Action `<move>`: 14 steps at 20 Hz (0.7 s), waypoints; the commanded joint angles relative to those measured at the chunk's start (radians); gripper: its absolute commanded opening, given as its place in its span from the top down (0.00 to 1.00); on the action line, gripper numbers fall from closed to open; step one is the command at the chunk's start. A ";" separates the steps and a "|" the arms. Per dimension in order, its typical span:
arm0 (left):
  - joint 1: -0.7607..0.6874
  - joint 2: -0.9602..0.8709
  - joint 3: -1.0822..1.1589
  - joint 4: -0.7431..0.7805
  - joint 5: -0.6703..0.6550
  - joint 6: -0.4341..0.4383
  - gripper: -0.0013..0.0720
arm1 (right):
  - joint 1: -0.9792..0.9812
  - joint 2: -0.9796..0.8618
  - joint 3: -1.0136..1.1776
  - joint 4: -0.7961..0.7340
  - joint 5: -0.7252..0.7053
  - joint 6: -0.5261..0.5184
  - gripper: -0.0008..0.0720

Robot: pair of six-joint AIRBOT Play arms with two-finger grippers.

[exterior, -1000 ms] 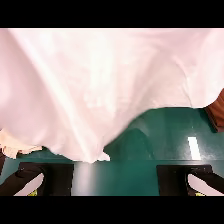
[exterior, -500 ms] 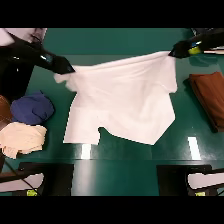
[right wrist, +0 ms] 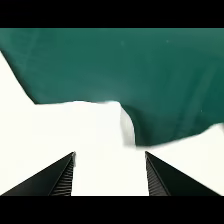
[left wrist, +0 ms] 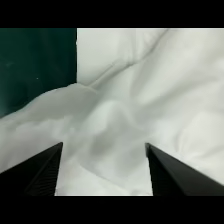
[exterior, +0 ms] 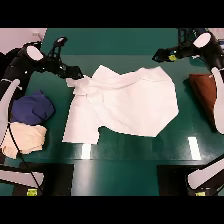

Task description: Fold the shirts.

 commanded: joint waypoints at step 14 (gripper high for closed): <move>0.288 0.192 -0.521 -0.117 -0.100 0.121 0.15 | -0.224 0.508 -0.652 0.245 0.290 -0.123 0.35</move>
